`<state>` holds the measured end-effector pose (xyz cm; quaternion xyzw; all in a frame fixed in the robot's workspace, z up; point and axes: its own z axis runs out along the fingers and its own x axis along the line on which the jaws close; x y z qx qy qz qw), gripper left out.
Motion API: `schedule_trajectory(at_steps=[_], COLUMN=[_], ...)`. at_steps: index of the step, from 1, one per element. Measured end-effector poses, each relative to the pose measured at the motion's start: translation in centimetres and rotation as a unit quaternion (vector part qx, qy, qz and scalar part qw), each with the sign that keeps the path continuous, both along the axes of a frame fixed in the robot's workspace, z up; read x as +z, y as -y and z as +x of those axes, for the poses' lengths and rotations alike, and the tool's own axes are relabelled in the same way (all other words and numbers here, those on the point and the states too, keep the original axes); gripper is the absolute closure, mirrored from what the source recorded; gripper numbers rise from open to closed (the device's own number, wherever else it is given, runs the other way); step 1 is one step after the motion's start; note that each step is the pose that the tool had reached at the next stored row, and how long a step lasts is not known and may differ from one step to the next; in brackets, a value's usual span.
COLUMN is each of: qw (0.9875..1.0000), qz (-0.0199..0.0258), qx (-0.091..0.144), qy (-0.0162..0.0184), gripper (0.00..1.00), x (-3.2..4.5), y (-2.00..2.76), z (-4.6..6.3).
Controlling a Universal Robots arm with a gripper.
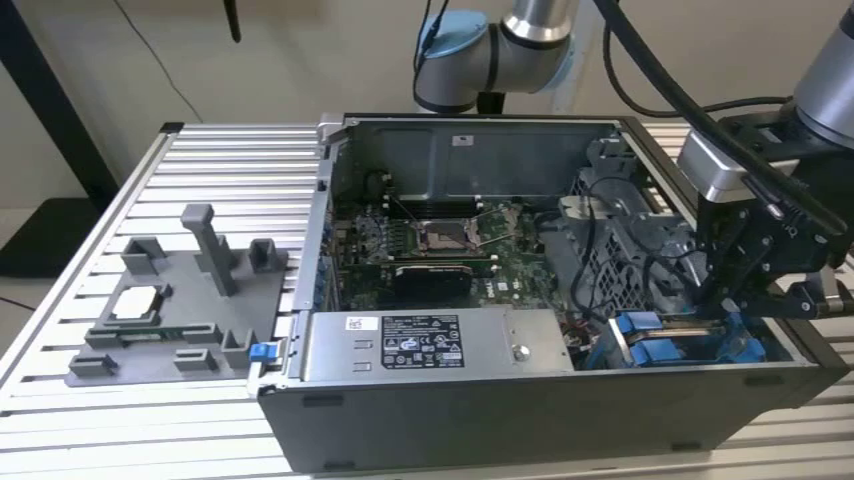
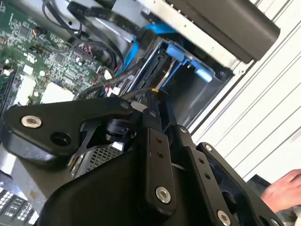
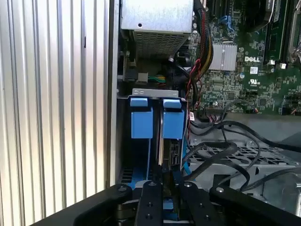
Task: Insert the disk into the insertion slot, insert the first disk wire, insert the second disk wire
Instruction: 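Insert the first disk wire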
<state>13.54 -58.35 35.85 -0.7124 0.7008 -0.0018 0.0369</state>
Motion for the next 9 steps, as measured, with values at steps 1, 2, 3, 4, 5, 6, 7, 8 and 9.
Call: schedule_trajectory(at_steps=[1, 2, 3, 4, 5, 6, 7, 8, 9], qw=[1.0, 1.0, 1.0, 1.0, 1.0, 1.0, 0.9999, 0.9999, 0.9999], qz=[0.0, 0.0, -0.0007, -0.0014, -0.0017, -0.002, -0.0026, -0.0033, -0.0035], qx=[0.0, 0.0, 0.0, 0.0, 0.0, 0.0, 0.0, 0.0, 0.0], qy=[-0.0001, 0.0, 0.0004, 0.0027, 0.0056, 0.0087, 0.0115, 0.014, 0.0162], gripper=[1.0, 1.0, 1.0, 1.0, 1.0, 1.0, 1.0, 1.0, 1.0], x=[0.0, -0.01, -0.05, -0.09, -0.11, -0.16, -0.2, -0.27, -0.42], y=[0.0, -0.01, -0.1, -0.31, -0.53, -0.73, -0.87, -0.92, -0.92], z=[0.0, 0.01, 0.0, 0.0, 0.01, 0.02, 0.01, 0.01, 0.01])
